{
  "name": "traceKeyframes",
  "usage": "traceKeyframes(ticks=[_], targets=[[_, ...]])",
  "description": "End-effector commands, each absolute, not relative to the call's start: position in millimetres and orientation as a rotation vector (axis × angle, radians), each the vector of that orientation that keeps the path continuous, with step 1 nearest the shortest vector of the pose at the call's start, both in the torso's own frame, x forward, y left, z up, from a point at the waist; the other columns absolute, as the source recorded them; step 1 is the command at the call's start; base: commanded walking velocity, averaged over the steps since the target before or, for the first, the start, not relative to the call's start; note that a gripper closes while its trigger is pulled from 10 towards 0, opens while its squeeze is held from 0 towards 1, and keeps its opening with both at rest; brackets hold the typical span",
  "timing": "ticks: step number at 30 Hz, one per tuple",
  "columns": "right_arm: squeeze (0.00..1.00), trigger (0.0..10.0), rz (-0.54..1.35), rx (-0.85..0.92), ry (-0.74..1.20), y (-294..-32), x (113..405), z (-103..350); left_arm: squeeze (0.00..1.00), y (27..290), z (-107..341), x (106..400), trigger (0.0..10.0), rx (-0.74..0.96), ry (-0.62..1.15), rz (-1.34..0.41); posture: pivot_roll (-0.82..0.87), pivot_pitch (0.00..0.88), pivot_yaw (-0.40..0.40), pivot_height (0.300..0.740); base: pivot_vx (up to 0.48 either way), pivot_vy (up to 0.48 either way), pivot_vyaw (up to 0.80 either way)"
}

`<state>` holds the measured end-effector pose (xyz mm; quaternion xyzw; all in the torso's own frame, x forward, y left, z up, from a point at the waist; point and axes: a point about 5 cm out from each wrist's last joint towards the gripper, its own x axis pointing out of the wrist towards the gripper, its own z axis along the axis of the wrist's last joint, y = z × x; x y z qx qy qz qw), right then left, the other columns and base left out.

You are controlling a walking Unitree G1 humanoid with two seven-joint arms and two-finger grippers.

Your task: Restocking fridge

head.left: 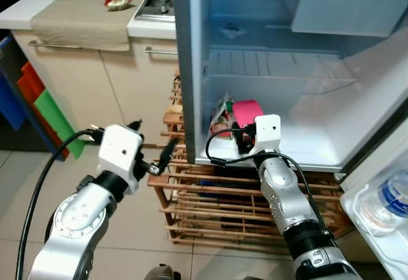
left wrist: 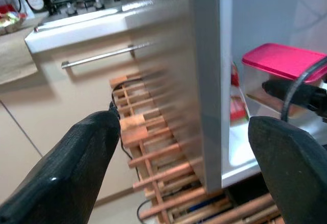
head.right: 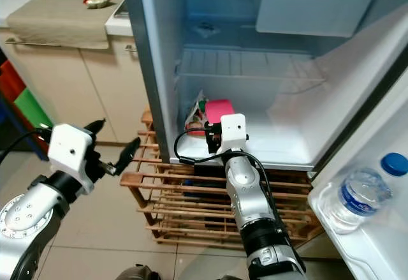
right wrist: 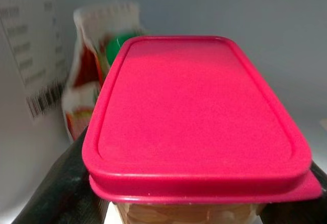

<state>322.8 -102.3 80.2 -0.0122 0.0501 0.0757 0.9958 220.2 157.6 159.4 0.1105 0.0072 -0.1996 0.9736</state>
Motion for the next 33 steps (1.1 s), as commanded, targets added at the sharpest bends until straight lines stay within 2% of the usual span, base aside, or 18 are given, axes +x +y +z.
traceKeyframes(ticks=[1, 16, 23, 31, 32, 33], targets=[[0.0, 10.0, 0.109, -0.036, 0.066, -103, 330, 86, 0.0, 156, 165, 208, 10.0, 0.244, 0.011, -0.446, 0.24, 0.156, 0.027, 0.74, 0.0, 0.0, 0.0], [0.0, 10.0, 0.049, -0.019, 0.016, -86, 361, 111, 0.0, 155, 166, 174, 10.0, 0.211, 0.102, -0.462, 0.29, 0.231, 0.064, 0.74, 0.0, 0.0, 0.0], [0.0, 10.0, 0.057, 0.004, 0.065, -82, 375, 120, 0.0, 146, 171, 154, 10.0, 0.131, 0.081, -0.53, 0.31, 0.248, 0.064, 0.74, 0.0, 0.0, 0.0], [0.0, 10.0, 0.037, -0.019, 0.05, -81, 383, 133, 0.0, 139, 171, 146, 10.0, 0.055, 0.092, -0.629, 0.31, 0.251, 0.051, 0.74, 0.0, 0.0, 0.0], [0.08, 10.0, 0.042, -0.026, 0.048, -80, 384, 134, 0.0, 140, 171, 147, 10.0, 0.059, 0.093, -0.629, 0.31, 0.253, 0.048, 0.74, 0.0, 0.0, 0.0], [0.08, 10.0, 0.042, -0.026, 0.048, -80, 384, 134, 0.0, 140, 171, 147, 10.0, 0.059, 0.093, -0.629, 0.31, 0.253, 0.048, 0.74, 0.0, 0.0, 0.0]])
